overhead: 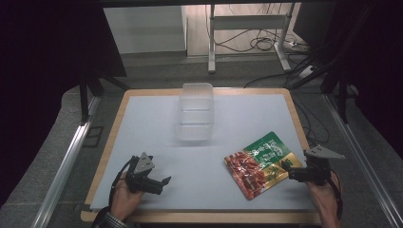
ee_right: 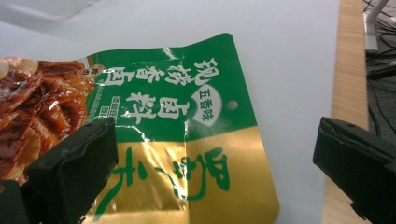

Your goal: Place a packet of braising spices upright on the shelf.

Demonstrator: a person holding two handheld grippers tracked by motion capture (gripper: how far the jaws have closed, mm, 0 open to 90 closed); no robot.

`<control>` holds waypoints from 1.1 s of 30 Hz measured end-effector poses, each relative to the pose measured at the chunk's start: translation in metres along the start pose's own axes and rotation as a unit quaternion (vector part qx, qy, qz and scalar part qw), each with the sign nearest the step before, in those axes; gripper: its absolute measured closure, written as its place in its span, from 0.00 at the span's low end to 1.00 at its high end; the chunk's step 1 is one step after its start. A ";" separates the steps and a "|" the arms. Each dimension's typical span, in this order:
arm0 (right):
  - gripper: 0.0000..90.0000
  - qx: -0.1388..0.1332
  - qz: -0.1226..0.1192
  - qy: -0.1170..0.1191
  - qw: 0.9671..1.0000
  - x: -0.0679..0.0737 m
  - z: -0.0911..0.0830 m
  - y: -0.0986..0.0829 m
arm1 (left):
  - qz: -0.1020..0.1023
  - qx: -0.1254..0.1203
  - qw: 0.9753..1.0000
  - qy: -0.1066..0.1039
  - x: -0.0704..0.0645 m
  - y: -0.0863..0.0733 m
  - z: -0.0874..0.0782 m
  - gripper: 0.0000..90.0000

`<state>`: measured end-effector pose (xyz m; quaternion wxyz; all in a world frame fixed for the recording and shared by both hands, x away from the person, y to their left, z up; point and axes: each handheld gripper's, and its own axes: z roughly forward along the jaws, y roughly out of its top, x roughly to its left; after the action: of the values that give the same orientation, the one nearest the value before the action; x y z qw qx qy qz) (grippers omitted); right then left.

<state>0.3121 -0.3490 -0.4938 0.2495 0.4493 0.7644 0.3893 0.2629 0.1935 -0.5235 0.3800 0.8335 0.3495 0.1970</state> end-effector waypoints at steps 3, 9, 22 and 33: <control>0.01 0.007 -0.005 0.001 1.000 0.001 0.010 0.004 | 0.009 -0.001 1.000 -0.002 -0.002 0.001 0.000 0.00; 0.01 0.033 -0.009 0.016 0.999 0.002 0.024 0.006 | 0.017 -0.001 1.000 0.000 -0.004 0.001 0.001 0.00; 0.08 0.078 0.001 0.022 0.997 -0.007 0.045 0.011 | 0.023 0.005 1.000 0.001 -0.006 0.001 0.002 0.00; 0.36 0.064 -0.007 0.063 0.996 -0.006 0.043 0.024 | 0.030 0.010 0.999 0.005 -0.007 0.001 0.003 0.00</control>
<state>0.3584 -0.3307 -0.4986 0.1746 0.4335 0.8051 0.3652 0.2608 0.1861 -0.5249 0.3636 0.8467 0.3278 0.2085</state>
